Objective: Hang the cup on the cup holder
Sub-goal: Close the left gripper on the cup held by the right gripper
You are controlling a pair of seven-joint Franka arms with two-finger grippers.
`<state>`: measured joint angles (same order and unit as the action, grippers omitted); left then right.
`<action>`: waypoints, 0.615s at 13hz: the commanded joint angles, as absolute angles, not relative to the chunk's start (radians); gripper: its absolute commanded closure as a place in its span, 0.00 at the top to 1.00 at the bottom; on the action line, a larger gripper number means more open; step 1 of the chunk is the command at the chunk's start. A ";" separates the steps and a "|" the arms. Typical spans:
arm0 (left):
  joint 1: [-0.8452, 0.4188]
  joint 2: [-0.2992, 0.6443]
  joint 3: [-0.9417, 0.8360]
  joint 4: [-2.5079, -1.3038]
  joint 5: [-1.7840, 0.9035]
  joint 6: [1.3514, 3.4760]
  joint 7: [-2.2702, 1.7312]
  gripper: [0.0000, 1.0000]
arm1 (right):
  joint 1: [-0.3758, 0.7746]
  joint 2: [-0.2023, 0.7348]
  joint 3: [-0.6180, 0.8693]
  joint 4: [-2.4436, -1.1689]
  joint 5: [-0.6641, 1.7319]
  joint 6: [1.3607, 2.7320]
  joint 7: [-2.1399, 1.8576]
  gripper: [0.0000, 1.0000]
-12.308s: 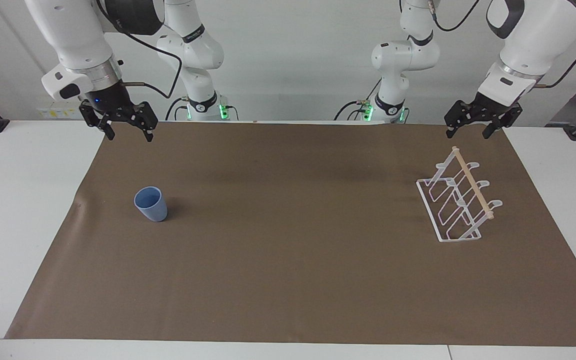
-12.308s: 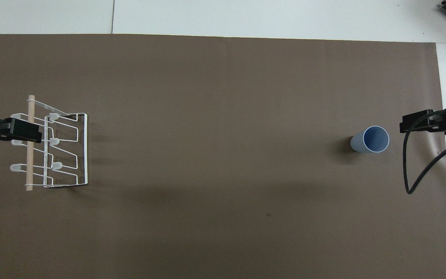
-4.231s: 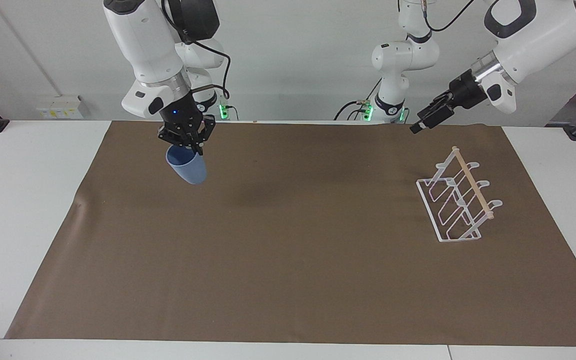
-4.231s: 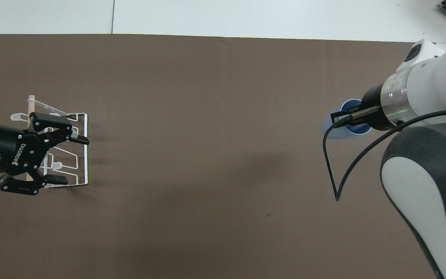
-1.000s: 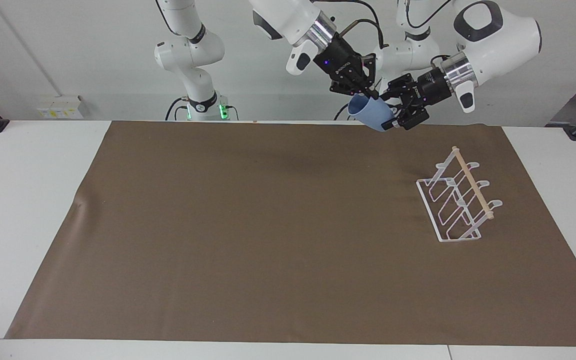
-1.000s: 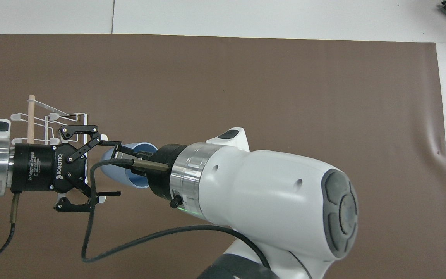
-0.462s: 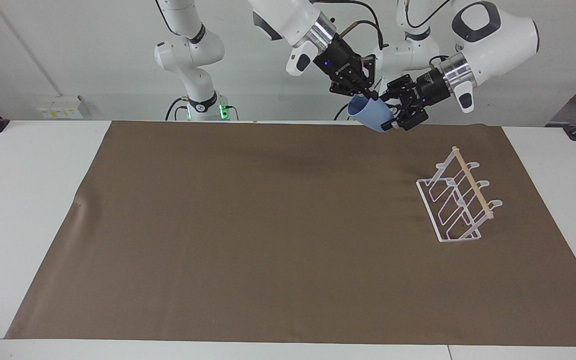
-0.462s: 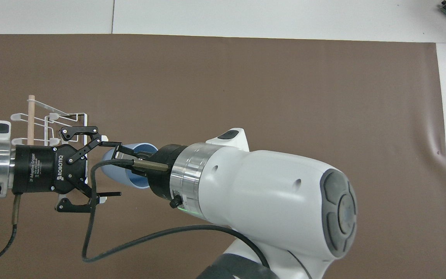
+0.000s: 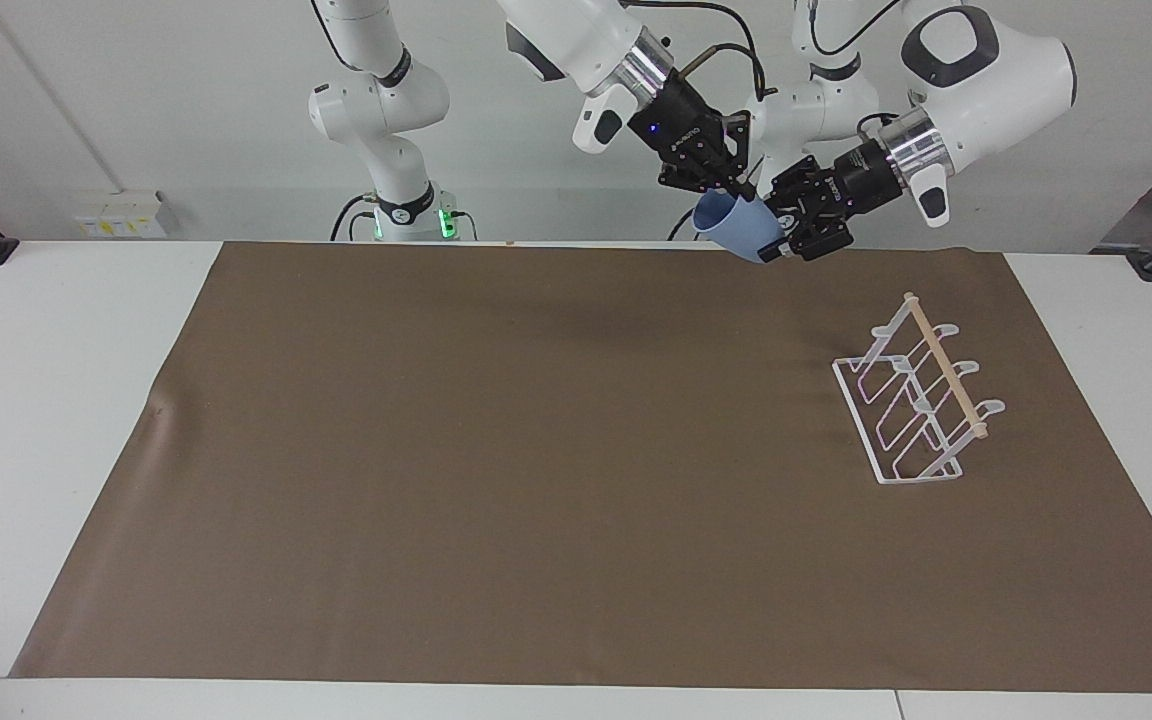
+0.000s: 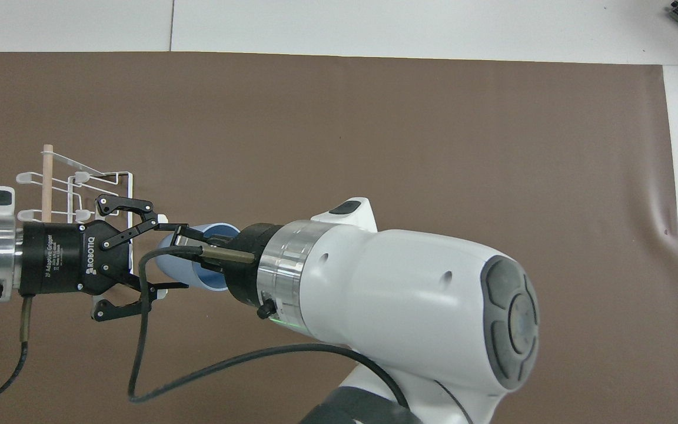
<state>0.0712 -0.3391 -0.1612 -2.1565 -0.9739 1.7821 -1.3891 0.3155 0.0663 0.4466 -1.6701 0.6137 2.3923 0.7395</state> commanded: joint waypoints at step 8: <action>0.067 -0.383 -0.158 -2.204 -0.950 1.773 -1.384 0.00 | 0.311 0.054 0.445 -1.678 0.635 2.404 0.749 0.10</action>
